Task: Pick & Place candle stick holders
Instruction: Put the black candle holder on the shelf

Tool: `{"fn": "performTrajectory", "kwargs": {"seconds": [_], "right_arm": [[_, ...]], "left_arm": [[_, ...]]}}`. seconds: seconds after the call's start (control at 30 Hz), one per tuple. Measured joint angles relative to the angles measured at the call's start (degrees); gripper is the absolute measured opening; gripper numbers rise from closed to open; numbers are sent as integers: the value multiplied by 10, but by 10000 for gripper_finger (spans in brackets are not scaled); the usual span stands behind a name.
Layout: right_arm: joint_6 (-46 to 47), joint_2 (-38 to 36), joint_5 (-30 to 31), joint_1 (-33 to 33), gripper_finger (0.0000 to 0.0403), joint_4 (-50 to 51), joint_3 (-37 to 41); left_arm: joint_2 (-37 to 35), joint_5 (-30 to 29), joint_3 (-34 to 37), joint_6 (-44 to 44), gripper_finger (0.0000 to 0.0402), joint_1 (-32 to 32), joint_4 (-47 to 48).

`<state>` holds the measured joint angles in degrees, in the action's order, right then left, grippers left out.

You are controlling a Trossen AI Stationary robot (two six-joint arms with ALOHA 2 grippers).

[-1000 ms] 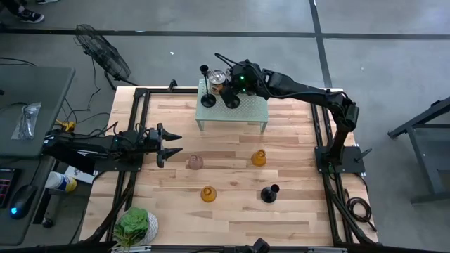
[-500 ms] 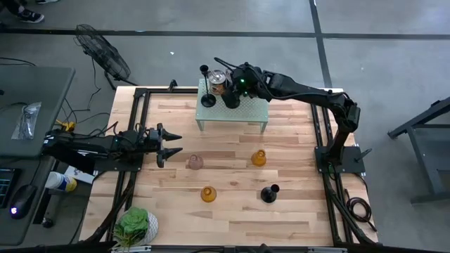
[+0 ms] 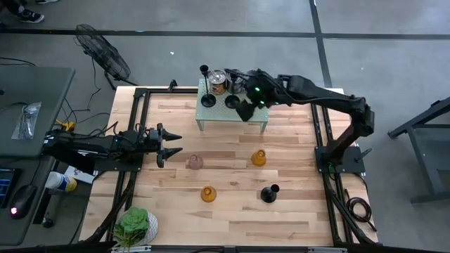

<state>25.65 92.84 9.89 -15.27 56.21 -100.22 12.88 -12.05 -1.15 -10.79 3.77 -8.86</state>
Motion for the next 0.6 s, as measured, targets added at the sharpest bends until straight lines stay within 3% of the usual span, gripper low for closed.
{"fn": "performTrajectory", "kwargs": {"seconds": [0.23, 0.6], "right_arm": [[33, -108, 5, 66, 252, 110, 47], [216, -313, -12, 268, 252, 145, 270]], "left_arm": [[0, 0, 0, 0, 253, 0, 0], [0, 0, 0, 0, 253, 0, 0]]}}
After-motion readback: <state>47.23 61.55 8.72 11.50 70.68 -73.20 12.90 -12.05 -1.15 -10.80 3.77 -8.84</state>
